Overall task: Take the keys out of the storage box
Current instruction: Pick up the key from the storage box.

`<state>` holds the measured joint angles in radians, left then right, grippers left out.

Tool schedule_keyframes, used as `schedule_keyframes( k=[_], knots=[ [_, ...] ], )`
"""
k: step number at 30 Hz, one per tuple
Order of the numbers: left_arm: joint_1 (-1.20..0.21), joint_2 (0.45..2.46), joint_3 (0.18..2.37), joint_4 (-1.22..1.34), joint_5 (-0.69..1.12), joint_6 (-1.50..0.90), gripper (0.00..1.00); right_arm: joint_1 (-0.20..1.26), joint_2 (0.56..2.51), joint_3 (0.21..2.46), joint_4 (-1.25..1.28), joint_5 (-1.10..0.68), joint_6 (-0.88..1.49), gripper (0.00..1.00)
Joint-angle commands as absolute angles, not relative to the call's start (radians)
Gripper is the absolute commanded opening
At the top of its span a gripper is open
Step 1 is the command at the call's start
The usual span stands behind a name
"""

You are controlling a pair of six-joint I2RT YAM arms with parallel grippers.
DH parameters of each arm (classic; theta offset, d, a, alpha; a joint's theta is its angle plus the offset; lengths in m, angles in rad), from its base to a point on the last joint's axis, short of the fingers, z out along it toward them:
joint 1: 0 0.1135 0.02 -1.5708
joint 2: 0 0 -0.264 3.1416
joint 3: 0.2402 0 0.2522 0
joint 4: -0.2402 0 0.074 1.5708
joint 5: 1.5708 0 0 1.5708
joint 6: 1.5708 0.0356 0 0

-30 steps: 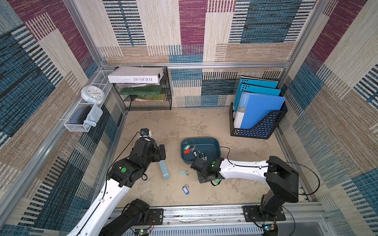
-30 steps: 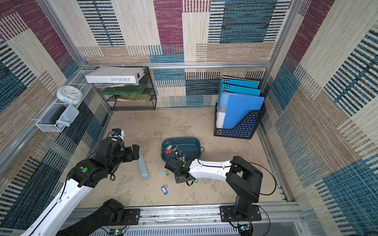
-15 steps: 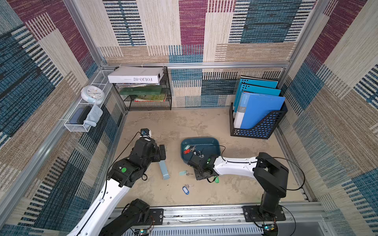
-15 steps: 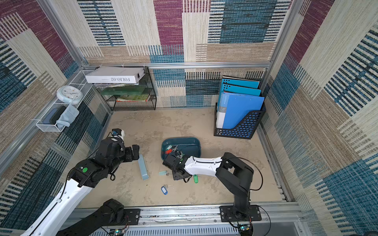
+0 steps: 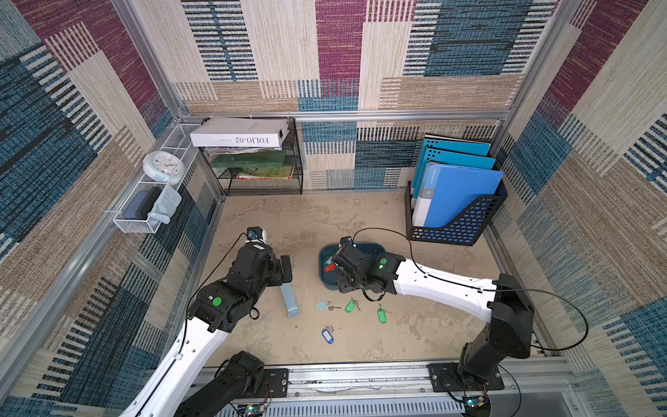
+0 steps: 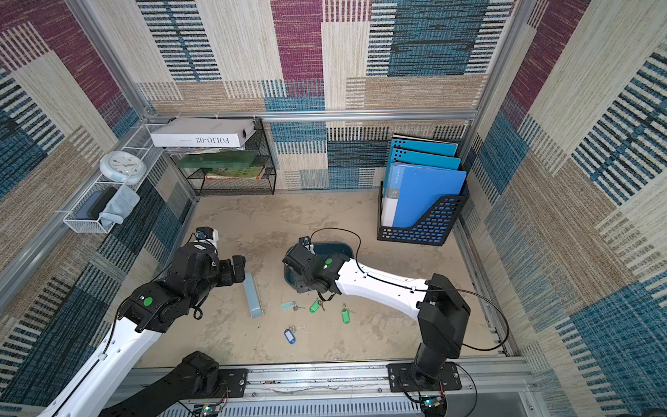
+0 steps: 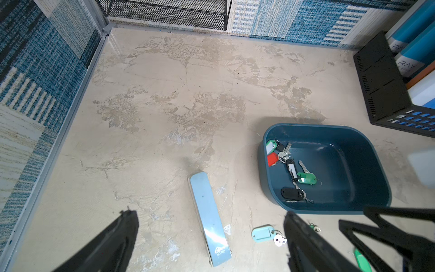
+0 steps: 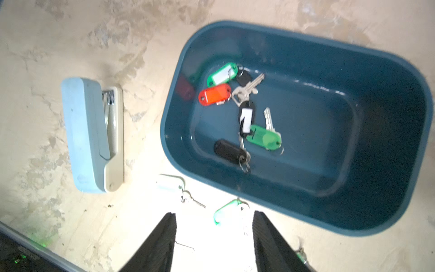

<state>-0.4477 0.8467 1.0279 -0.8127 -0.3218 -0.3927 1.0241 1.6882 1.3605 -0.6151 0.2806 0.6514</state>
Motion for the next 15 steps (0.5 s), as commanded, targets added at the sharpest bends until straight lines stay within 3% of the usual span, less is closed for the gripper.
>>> schedule_keyframes(
  k=[1,4,11,15],
  knots=[
    [-0.445,0.842,1.032,-0.806,-0.321,-0.391,0.99,0.961,1.741,1.391,-0.573,0.227,0.562,0.57],
    [-0.446,0.845,1.029,-0.803,-0.319,-0.390,0.99,0.902,1.832,1.453,-0.519,0.183,0.540,0.56],
    [-0.444,0.856,1.028,-0.803,-0.325,-0.385,0.99,0.843,2.067,1.659,-0.545,0.173,0.501,0.44],
    [-0.443,0.864,1.028,-0.802,-0.330,-0.382,0.99,0.825,2.115,1.672,-0.556,0.130,0.474,0.41]
  ],
)
